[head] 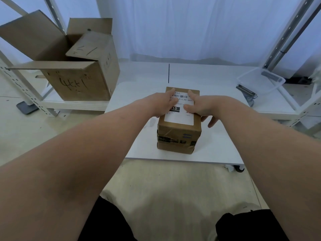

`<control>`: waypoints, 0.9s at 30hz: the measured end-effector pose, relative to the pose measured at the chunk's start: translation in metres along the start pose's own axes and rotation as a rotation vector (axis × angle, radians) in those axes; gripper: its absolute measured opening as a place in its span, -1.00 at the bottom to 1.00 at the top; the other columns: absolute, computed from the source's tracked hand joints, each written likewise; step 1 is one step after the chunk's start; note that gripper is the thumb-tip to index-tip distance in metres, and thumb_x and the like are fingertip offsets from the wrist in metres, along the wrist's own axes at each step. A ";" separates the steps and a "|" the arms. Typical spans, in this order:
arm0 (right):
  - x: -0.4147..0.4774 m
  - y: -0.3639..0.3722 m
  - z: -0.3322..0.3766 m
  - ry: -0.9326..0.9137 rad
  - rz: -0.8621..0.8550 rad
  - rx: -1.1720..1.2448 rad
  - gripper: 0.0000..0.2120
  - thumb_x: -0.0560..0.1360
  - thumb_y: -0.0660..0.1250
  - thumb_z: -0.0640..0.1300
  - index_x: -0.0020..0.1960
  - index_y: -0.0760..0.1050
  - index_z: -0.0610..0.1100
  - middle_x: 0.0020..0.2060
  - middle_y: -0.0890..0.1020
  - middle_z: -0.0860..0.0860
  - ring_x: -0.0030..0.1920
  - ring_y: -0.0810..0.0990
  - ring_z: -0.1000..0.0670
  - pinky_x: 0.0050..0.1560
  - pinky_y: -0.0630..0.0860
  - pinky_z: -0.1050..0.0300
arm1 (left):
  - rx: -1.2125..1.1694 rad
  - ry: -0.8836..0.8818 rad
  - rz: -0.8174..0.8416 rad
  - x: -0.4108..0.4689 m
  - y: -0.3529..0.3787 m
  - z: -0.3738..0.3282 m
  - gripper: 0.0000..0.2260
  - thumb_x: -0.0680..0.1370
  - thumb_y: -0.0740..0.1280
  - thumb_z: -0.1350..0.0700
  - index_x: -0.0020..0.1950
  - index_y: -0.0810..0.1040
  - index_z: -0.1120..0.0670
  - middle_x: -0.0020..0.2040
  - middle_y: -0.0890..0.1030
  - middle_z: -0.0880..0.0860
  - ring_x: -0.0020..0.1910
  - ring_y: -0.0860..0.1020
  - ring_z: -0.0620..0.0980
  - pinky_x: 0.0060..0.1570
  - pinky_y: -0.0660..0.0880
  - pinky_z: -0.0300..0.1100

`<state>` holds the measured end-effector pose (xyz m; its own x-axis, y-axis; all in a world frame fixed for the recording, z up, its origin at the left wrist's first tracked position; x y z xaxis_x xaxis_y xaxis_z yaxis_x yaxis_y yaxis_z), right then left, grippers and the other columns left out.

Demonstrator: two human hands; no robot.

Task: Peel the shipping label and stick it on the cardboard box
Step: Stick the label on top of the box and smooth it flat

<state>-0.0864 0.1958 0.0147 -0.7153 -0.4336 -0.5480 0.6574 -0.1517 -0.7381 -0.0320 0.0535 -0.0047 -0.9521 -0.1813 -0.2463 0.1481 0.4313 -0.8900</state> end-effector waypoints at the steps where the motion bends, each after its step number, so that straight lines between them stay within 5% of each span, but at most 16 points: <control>1: -0.001 0.000 0.003 -0.013 -0.017 -0.027 -0.36 0.62 0.05 0.09 0.52 -0.30 0.12 0.40 0.35 -0.12 0.22 0.48 -0.19 0.11 0.52 -0.16 | 0.026 0.001 -0.004 0.002 0.000 -0.001 -0.51 0.66 -0.04 -0.08 0.56 -0.05 -0.02 0.44 0.36 0.15 0.28 0.46 0.16 0.19 0.40 -0.06; 5: -0.003 0.004 0.010 -0.098 -0.126 -0.318 -0.51 0.67 -0.12 -0.07 0.55 -0.19 -0.04 0.54 0.04 -0.10 0.49 0.13 -0.19 0.43 0.13 -0.05 | 0.138 0.005 -0.066 0.010 0.002 -0.006 -0.55 0.66 -0.07 0.00 0.56 -0.03 -0.04 0.36 0.44 0.16 0.19 0.48 0.13 0.05 0.39 -0.09; 9: 0.012 0.011 0.001 -0.099 -0.283 -0.321 -0.55 0.66 -0.10 0.01 0.53 -0.08 0.17 0.55 -0.14 -0.06 0.53 -0.22 -0.20 0.47 -0.13 -0.32 | 0.240 0.010 -0.127 0.013 0.006 -0.005 -0.56 0.65 -0.10 -0.04 0.54 -0.01 -0.15 0.27 0.52 0.16 0.15 0.51 0.15 -0.05 0.37 -0.08; 13: 0.021 0.014 -0.008 -0.176 -0.454 -0.413 -0.56 0.65 -0.12 0.07 0.51 0.08 0.09 0.55 0.05 -0.03 0.55 -0.13 -0.15 0.47 -0.11 -0.29 | 0.395 -0.003 -0.217 0.009 0.007 -0.005 -0.56 0.65 -0.08 -0.07 0.51 0.16 0.00 0.34 0.42 0.17 0.31 0.37 0.16 0.10 0.39 0.02; 18: 0.024 0.012 -0.016 -0.174 -0.500 -0.421 -0.55 0.64 -0.12 0.06 0.50 0.16 0.05 0.52 0.17 -0.06 0.54 -0.04 -0.14 0.47 -0.09 -0.27 | 0.565 0.168 -0.271 0.000 0.002 -0.002 -0.55 0.65 -0.04 -0.04 0.47 0.27 0.13 0.57 0.07 0.07 0.53 0.03 0.13 0.45 0.08 0.04; 21: 0.023 0.014 -0.015 -0.179 -0.514 -0.444 -0.55 0.65 -0.13 0.02 0.51 0.14 -0.01 0.53 0.15 -0.05 0.55 -0.04 -0.13 0.48 -0.10 -0.25 | 0.597 0.336 -0.176 -0.006 0.006 -0.003 -0.56 0.67 -0.05 0.02 0.51 0.18 0.15 0.56 0.11 0.10 0.55 0.02 0.09 0.51 0.00 -0.03; 27: 0.012 0.021 -0.015 -0.369 -0.500 -0.447 -0.57 0.65 -0.07 -0.03 0.49 0.20 -0.05 0.52 0.20 0.01 0.55 -0.03 -0.06 0.50 -0.23 -0.16 | 0.370 0.202 -0.025 -0.005 0.003 0.003 -0.48 0.66 -0.10 -0.10 0.56 -0.07 0.11 0.58 -0.06 0.06 0.56 -0.06 -0.02 0.51 -0.09 -0.06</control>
<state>-0.0854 0.2005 -0.0131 -0.7253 -0.6884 0.0022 0.0618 -0.0683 -0.9958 -0.0266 0.0532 -0.0071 -0.9845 0.0049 -0.1753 0.1751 0.0754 -0.9817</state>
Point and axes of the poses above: each hand's wrist, its own x-axis towards the middle knuckle, its own y-axis out of the palm, z = x × y, the point moved 1 cm from there along x, towards the middle knuckle
